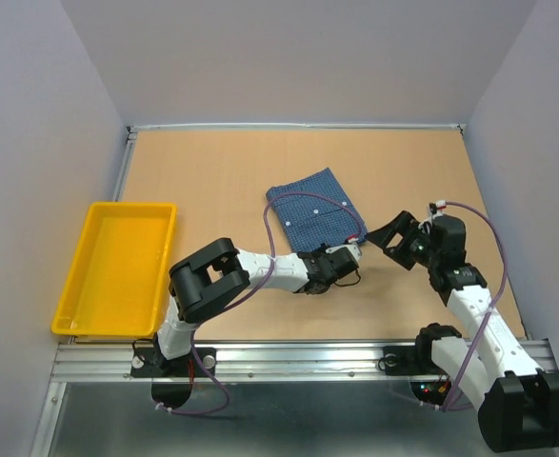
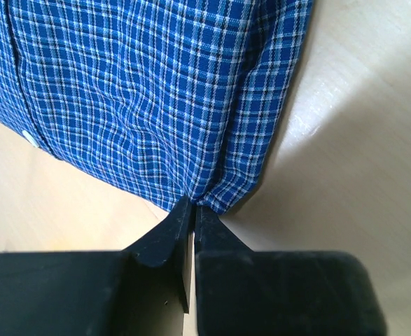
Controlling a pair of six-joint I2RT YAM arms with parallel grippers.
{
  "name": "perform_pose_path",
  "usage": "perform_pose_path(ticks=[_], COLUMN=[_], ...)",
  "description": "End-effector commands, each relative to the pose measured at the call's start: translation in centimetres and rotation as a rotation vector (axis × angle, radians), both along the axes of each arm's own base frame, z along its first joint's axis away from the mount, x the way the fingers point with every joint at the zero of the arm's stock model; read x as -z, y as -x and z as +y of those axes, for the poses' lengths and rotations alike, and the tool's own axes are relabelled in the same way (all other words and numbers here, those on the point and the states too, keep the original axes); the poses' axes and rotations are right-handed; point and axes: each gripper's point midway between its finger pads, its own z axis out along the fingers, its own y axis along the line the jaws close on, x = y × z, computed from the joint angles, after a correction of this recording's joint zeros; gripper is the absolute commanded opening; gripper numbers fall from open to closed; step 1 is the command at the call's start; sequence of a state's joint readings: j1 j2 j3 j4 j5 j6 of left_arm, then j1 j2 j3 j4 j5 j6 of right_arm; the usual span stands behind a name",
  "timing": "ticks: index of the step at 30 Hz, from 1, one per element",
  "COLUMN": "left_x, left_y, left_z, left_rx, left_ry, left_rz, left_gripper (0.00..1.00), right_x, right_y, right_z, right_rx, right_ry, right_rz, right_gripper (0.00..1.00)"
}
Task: Fold and stack the long sleeve shirts
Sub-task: Fold the shirt
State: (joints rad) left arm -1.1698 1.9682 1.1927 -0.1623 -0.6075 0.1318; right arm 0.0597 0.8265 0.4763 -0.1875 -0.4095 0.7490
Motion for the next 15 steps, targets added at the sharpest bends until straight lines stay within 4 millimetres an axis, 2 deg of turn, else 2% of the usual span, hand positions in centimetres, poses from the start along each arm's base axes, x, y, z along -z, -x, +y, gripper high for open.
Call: perform_pose_path(ticks=[1,2,3,7,13,15], left_x=[0.7,0.6,0.5,-1.0,-3.4,-3.6], left_y=[0.1,0.1,0.0,0.4,1.0,1.2], left_z=[0.5,0.5,0.5,-0.8,-3.3,-3.7], left_rx=[-0.022,-0.023,-0.025,-0.025,-0.027,-0.037], left_ry=[-0.032,-0.029,-0.026,0.060,0.188,0.209], left_rz=[0.026,0.025,0.023,0.053,0.120,0.138], left_gripper=[0.08,0.08,0.01,0.00,0.00,0.00], right_x=[0.9,0.9,1.1,1.3,4.1,4.1], right_y=[-0.3,-0.3,-0.4,-0.6,-0.9,-1.3], right_z=[-0.4,-0.4,-0.4,0.1,0.2,0.4], right_rx=[0.060,0.065,0.068,0.085,0.158,0.166], right_ry=[-0.028,-0.033,-0.037,-0.106,-0.198,-0.226], right_rz=[0.040,0.044,0.054,0.069,0.147,0.140], right_gripper=[0.91,0.91,0.92,0.93,0.99,1.00])
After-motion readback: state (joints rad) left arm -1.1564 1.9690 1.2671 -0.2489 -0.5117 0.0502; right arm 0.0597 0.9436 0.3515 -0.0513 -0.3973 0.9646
